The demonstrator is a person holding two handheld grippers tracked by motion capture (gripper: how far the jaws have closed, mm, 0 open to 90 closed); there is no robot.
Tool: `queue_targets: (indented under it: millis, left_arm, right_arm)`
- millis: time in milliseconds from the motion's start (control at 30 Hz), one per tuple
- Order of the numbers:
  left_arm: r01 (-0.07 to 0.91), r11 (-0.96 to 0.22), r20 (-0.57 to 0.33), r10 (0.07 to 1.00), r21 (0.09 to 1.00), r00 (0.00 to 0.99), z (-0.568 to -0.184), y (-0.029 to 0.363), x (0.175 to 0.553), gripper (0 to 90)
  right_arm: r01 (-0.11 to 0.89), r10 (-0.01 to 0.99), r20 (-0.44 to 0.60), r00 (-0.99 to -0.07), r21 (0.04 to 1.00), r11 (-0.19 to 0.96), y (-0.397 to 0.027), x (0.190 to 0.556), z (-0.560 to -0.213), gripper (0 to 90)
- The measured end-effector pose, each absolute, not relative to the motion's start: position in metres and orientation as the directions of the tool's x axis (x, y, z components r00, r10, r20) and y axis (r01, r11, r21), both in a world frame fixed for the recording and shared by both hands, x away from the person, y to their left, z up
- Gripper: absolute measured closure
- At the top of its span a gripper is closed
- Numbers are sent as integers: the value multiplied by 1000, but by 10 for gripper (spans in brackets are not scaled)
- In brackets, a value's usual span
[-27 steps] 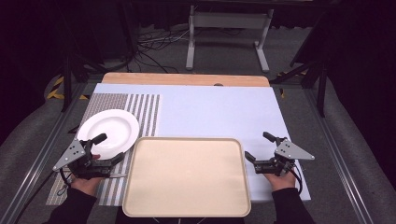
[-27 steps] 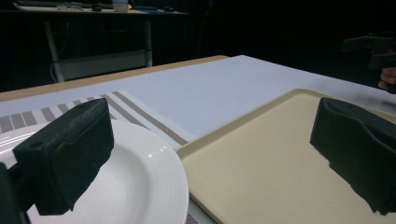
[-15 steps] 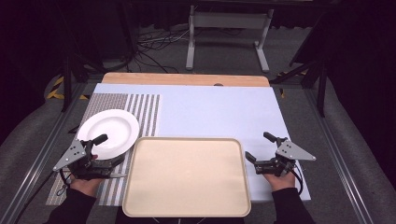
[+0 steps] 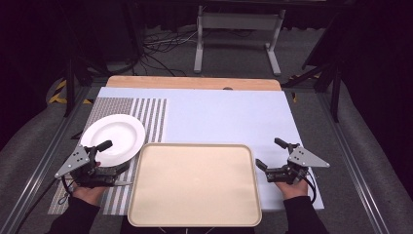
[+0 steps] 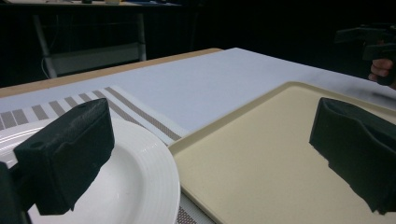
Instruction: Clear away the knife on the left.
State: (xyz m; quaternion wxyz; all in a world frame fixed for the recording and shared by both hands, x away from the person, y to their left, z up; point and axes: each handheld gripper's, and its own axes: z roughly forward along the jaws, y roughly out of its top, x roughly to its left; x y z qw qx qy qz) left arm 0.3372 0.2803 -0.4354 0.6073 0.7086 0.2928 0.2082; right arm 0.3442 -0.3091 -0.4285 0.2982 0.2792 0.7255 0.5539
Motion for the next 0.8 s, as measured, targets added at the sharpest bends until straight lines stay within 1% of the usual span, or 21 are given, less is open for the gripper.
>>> queue_targets:
  millis: [100,167,367,433,500,600,800]
  left_arm:
    - [192,-111,-74,655,975,752,-434,280,339,8]
    - [191,-155,-45,651,969,758,-433,281,339,12]
    - [215,-185,-54,625,959,778,-427,289,340,13]
    - [221,-237,-38,596,946,802,-421,292,341,16]
    - [225,-249,-38,588,942,808,-419,293,341,16]
    - [236,-302,-23,572,924,820,-410,298,342,23]
    - [263,-363,-25,545,894,838,-404,304,345,21]
  right_arm:
    - [71,733,-126,-669,970,232,-310,344,-428,10]
    - [73,728,-125,-674,969,234,-309,344,-429,10]
    - [79,729,-121,-673,969,234,-309,344,-429,10]
    - [94,737,-110,-666,969,229,-309,345,-429,4]
    - [98,739,-105,-665,969,226,-309,345,-430,4]
    - [106,738,-101,-668,968,228,-308,346,-431,4]
    - [104,733,-104,-672,967,233,-309,346,-431,5]
